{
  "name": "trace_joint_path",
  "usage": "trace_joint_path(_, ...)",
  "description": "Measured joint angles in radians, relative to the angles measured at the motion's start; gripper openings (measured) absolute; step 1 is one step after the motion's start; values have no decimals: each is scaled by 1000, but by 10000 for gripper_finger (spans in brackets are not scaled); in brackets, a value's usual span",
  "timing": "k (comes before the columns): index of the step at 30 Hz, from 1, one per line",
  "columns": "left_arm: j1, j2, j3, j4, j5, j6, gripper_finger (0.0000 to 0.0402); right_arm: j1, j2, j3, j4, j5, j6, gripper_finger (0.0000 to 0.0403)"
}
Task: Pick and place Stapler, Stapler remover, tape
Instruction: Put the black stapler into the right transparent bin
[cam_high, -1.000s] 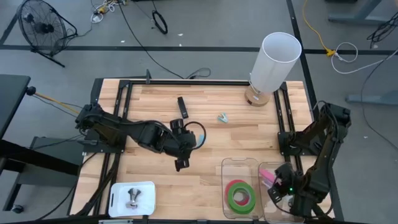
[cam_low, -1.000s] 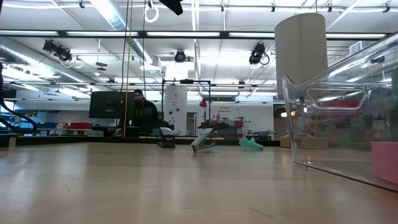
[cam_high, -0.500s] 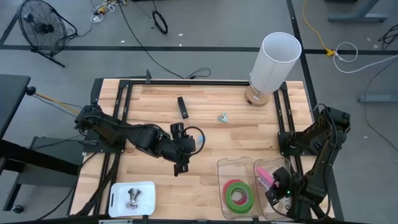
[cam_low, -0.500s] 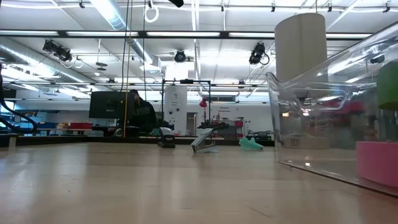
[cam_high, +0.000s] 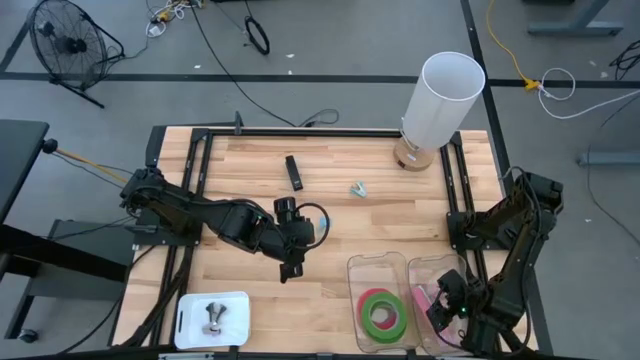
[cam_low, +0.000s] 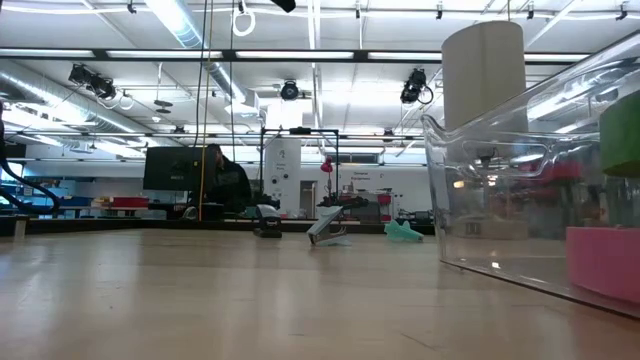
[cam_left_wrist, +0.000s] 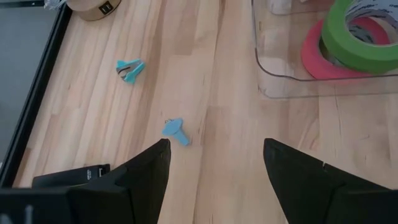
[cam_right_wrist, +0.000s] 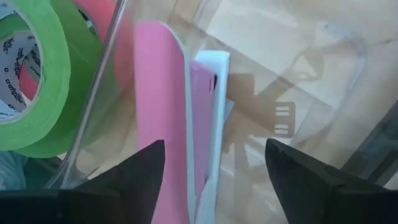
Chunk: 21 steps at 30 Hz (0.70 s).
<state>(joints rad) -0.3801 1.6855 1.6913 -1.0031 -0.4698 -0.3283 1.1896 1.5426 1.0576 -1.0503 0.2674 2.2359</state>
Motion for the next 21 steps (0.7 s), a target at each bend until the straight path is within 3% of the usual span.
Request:
trace_joint_path(11,1,0,0,3,0,1,259,0,-146,0,-122,55,-21,189)
trace_joint_path(21,1,0,0,2,0,97,259,-75,-294,0,-118,433,-273,138)
